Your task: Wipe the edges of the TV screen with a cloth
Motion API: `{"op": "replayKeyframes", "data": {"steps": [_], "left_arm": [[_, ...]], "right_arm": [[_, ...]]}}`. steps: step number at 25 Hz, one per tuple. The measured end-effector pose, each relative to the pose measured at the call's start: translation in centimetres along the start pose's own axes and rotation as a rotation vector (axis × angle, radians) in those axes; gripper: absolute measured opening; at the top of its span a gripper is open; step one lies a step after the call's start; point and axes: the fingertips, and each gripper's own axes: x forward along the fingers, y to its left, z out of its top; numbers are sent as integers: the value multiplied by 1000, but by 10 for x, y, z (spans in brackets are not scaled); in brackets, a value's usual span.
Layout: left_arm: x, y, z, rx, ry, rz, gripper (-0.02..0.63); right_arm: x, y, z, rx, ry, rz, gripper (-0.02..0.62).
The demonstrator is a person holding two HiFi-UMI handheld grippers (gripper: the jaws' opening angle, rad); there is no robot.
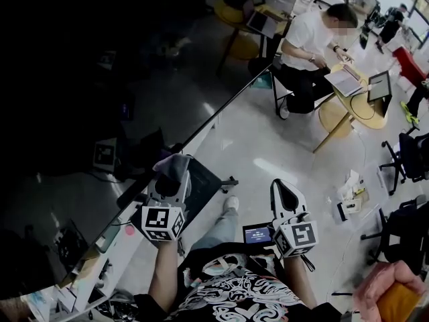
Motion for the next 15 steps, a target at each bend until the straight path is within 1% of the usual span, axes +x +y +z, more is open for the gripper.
{"op": "replayKeyframes", "data": {"steps": [5,11,15], "left_arm": [[8,-2,3,-12,-15,-10,198],[16,-6,4,-53,-25,-8,198],[26,-8,8,-64,-28,-11,198]], "right_arm": [[2,-2,-4,-3,8,-7,31],[-1,0,-18,13,34,-3,31],[2,-2,-22,23,41,-10,31]]}}
